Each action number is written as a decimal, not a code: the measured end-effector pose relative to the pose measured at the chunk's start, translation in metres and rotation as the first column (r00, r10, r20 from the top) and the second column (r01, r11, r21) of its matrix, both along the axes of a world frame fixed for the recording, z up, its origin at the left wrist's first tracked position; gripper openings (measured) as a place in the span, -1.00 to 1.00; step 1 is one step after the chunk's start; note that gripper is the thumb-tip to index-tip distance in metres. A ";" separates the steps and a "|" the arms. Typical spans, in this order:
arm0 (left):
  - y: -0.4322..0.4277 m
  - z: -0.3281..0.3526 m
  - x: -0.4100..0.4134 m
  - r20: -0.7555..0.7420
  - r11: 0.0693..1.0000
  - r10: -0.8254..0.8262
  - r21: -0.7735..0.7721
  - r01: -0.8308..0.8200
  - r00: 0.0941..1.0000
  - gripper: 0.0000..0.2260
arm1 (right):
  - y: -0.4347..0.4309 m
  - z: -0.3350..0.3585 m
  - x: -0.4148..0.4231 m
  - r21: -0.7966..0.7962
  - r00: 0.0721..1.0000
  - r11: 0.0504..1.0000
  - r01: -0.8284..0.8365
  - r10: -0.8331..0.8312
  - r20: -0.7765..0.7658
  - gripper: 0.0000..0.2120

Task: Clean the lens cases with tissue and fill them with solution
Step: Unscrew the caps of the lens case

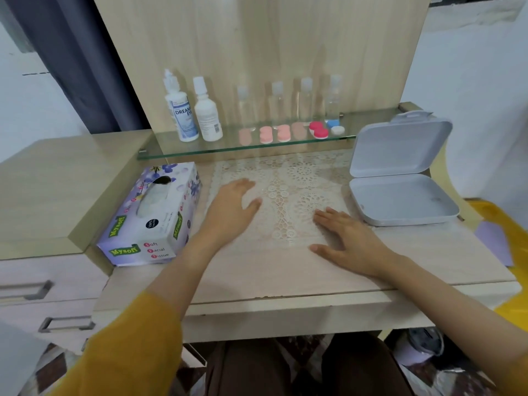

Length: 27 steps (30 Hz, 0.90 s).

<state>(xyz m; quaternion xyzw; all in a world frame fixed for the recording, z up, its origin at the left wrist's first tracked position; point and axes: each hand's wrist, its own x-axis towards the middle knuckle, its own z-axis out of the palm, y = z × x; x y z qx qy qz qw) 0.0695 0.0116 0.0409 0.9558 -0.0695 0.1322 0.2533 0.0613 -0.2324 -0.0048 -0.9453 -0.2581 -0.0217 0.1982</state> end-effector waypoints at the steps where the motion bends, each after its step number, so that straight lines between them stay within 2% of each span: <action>1: 0.001 0.007 0.010 0.039 0.999 0.027 -0.023 -0.026 0.999 -0.62 | 0.000 -0.001 0.001 0.000 1.000 1.000 -0.007 0.007 0.008 -0.17; 4: 0.002 0.024 0.038 0.160 0.995 0.089 -0.055 -0.081 0.983 -0.65 | 0.000 -0.004 0.001 0.002 1.000 1.000 -0.009 0.009 0.024 -0.11; 9: 0.005 0.035 0.074 0.258 0.987 0.148 0.026 -0.160 0.955 -0.64 | 0.000 -0.006 0.002 -0.005 1.000 1.000 -0.010 0.010 0.027 -0.13; 15: 0.010 0.041 0.099 0.253 0.969 0.183 0.119 -0.218 0.950 -0.65 | 0.000 -0.010 0.005 0.001 0.999 1.000 -0.012 0.012 0.035 -0.05; 18: 0.009 0.041 0.105 0.234 0.962 0.197 0.142 -0.234 0.952 -0.66 | 0.000 -0.008 0.004 0.009 1.000 1.000 -0.004 0.004 0.031 -0.09; 21: 0.007 0.042 0.111 0.245 0.968 0.207 0.088 -0.235 0.947 -0.69 | 0.000 -0.008 0.004 0.022 0.999 1.000 -0.005 0.005 0.033 -0.12; 24: 0.006 0.046 0.114 0.248 0.971 0.238 -0.083 -0.224 0.939 -0.77 | 0.001 -0.009 0.004 0.031 0.999 0.999 -0.010 0.009 0.031 -0.12; 27: 0.006 0.049 0.113 0.228 0.966 0.230 -0.175 -0.192 0.946 -0.80 | 0.001 -0.008 0.004 0.043 1.000 0.999 -0.008 0.006 0.030 -0.17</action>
